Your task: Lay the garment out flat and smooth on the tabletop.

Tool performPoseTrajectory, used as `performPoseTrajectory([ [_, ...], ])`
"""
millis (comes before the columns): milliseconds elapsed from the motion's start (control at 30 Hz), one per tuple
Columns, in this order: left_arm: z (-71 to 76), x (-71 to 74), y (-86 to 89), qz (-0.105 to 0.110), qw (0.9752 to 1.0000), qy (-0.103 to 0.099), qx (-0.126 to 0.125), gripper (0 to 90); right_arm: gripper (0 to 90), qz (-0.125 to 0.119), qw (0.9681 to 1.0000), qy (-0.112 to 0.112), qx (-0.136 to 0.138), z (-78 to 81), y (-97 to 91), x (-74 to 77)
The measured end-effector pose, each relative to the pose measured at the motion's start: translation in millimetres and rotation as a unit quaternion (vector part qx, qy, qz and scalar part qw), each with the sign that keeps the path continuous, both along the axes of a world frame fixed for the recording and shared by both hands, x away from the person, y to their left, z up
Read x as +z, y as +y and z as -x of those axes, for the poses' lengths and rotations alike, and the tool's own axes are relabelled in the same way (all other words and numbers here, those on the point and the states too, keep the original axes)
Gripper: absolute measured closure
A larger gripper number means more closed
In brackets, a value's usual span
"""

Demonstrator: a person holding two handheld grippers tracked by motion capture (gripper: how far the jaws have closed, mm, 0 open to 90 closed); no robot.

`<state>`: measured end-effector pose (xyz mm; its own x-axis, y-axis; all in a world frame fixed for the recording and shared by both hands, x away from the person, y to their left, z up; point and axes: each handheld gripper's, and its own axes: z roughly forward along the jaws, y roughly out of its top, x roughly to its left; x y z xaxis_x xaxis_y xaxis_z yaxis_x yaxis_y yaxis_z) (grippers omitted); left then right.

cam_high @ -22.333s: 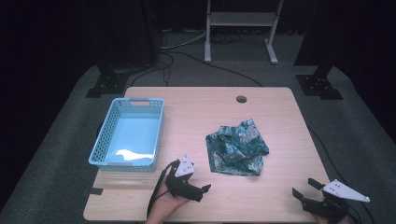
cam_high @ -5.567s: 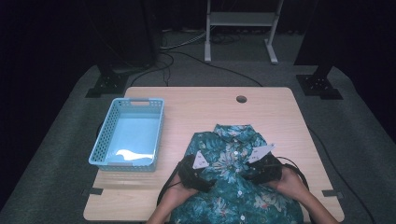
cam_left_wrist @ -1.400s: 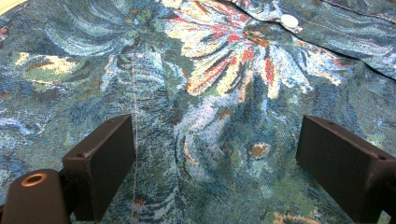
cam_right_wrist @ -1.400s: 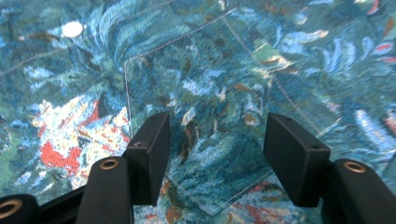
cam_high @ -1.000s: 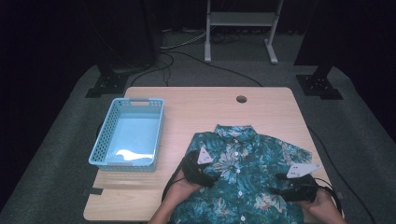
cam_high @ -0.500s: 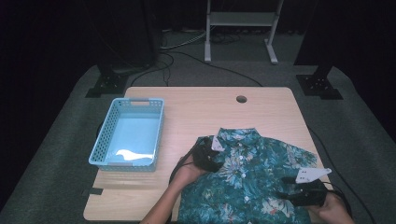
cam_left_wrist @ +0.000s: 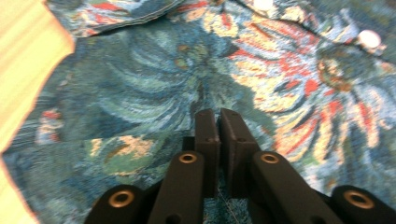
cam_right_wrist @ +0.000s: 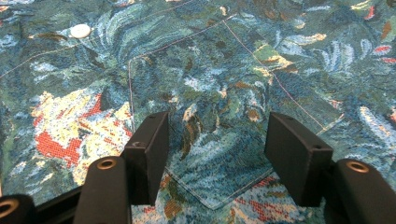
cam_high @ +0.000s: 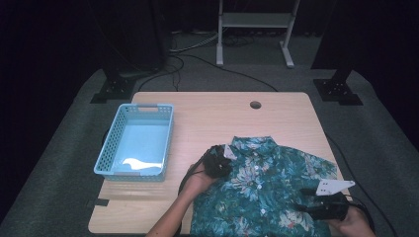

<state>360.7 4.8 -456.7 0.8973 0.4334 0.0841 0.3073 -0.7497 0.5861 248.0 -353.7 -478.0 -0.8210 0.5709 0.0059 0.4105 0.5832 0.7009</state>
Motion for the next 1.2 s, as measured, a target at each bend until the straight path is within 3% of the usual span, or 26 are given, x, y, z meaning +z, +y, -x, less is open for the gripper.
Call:
performPoseTrajectory([
  [167, 3.8, 11.2, 8.0, -0.007, 0.9998, -0.02, 0.005, 88.0, 39.7, -0.004, 1.0, -0.002, -0.002, 0.8, -0.5, -0.7],
  [600, 10.9, 42.5, 44.7, -0.003, 0.9981, -0.053, 0.032, 88.1, 39.7, 0.0, 1.0, 0.001, -0.007, 1.1, 0.6, 0.1],
  [1200, 3.4, 51.1, 93.3, -0.019, 0.9944, -0.061, 0.084, 86.7, 39.7, 0.012, 0.9998, 0.008, -0.011, 0.0, 3.4, 2.5],
])
